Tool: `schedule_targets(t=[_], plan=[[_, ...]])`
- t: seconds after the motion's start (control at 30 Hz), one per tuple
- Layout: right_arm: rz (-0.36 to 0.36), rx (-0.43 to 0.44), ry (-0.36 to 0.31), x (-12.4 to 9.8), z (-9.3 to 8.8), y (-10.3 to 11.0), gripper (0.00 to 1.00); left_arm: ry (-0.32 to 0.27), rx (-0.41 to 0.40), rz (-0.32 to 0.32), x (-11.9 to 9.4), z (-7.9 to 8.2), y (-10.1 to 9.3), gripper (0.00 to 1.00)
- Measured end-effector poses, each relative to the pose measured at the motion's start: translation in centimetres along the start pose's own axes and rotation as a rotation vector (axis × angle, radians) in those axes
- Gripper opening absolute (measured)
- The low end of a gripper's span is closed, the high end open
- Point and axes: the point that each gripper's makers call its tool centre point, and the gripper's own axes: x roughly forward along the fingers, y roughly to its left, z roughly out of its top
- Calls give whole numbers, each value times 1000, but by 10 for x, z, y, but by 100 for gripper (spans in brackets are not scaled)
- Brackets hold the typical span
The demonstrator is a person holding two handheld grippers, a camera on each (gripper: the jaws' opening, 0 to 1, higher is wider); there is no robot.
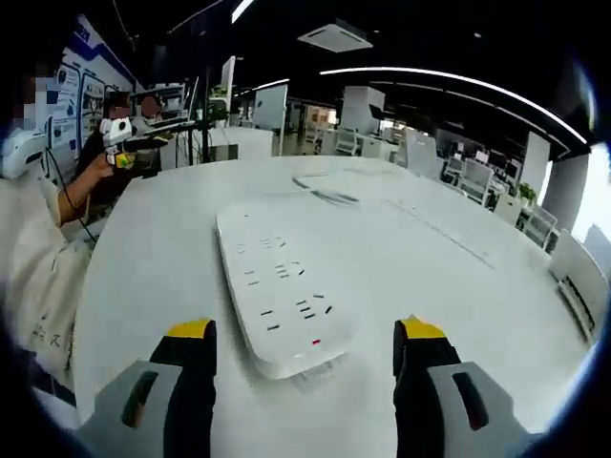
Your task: Pick up the power strip scattered on the table, fix it on the side mounting bracket of the table, and press the switch
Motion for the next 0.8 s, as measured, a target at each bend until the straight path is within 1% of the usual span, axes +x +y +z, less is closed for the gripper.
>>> schedule_targets(t=[0.13,0.3,0.43,0.6,0.7,0.8], plan=[[13,-4,3,3,-1,1,70,3,-4,5,-1,-2,2,86],[20,-2,16,5,-8,-2,69,3,-6,7,-2,-2,3,86],[27,15,-5,6,-8,-1,67,-1,-10,7,-2,-1,2,86],[40,9,-6,11,-7,4,67,-2,-7,6,-1,1,2,86],[50,8,-8,14,-8,3,66,-4,-5,3,-1,2,1,86],[56,9,-3,16,-10,3,62,-12,-16,-2,-3,2,1,86]])
